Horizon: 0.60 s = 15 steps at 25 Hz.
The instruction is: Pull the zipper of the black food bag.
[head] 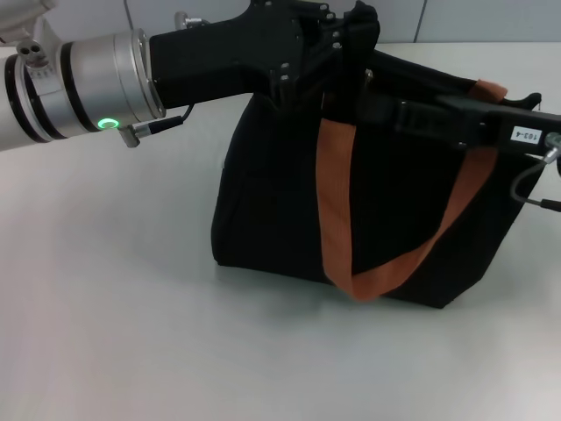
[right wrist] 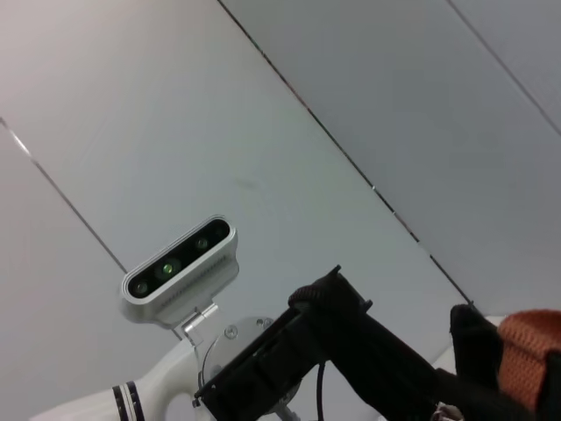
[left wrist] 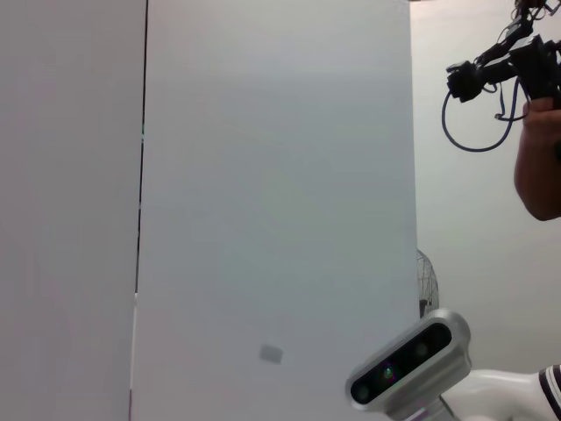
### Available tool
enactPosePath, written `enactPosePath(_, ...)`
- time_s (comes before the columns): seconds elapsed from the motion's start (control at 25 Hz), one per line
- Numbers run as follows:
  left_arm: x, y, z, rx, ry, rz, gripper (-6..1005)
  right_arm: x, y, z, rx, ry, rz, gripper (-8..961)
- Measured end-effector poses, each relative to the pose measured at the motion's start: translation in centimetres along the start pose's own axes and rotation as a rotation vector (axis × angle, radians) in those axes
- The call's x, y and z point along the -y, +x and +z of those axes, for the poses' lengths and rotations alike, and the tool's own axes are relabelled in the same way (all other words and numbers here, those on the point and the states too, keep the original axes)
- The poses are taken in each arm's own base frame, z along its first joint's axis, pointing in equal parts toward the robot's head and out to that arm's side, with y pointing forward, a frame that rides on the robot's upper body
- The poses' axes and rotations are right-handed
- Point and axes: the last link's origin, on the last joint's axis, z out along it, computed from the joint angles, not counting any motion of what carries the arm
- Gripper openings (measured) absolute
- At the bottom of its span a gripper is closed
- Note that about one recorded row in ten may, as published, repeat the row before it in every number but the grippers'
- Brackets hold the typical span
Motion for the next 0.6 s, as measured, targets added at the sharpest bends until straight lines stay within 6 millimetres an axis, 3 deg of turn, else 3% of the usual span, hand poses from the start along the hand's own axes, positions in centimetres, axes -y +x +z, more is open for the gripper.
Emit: enactPosePath(0.6,-0.05,0.02,-0.04,-0.014,0.003,0.002,68,0.31,-0.02,0.74,0.008,0.015,0.019,275)
